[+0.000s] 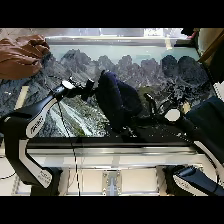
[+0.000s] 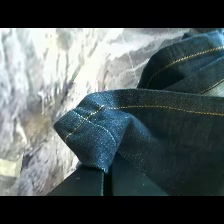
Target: Fold the clothes and pants, and hang the long-sleeved shirts on hangers.
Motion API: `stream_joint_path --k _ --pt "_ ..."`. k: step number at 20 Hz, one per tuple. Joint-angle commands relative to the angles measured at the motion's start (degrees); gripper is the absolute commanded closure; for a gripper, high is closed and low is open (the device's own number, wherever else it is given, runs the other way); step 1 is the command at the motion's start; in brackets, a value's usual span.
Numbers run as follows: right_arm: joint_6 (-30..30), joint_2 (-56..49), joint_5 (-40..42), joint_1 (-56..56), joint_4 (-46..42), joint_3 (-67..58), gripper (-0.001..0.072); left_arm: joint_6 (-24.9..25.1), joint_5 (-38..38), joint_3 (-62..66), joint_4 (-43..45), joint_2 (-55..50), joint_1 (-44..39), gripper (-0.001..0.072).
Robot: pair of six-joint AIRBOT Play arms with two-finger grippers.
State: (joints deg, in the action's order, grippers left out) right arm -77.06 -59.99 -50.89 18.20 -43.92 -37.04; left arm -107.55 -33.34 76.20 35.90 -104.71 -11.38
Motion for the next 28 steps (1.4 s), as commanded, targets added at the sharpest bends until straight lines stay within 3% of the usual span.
stream_joint_path --k 1,4,9,21,23,24,26,28 --pt "-0.39 -2.45 0.83 0.42 2.1 0.04 0.0157 2.27 0.98 -0.02 -0.39 -0.07 0.07 0.0684" --pt "0.0 -6.29 4.31 6.08 2.99 0.04 0.0157 2.99 0.98 -0.02 -0.42 -0.07 0.07 0.0685" --pt "-0.24 -12.33 18.43 15.04 3.65 -0.02 0.0157 3.82 -0.44 -0.02 -0.42 0.0 0.07 0.0684" --pt "1.29 -16.37 23.43 14.99 4.83 -3.3 0.0175 5.11 -1.16 -0.02 -0.42 0.04 0.07 0.0685" --pt "1.29 -16.37 23.47 14.99 4.66 -3.3 0.0407 5.11 -1.62 -0.02 -0.42 0.04 0.07 0.0685" --pt "1.55 -16.37 23.47 14.99 4.66 -3.3 0.0471 5.22 -1.75 -0.02 -0.39 0.07 0.09 0.0685" --pt "1.68 -16.33 23.76 14.99 4.48 -3.34 0.0686 8.33 -1.99 -0.02 -0.42 0.28 0.09 0.0685" --pt "1.73 -16.15 24.35 14.97 3.96 -3.34 0.0681 11.41 -2.86 -0.02 -0.39 1.14 0.66 0.0685"
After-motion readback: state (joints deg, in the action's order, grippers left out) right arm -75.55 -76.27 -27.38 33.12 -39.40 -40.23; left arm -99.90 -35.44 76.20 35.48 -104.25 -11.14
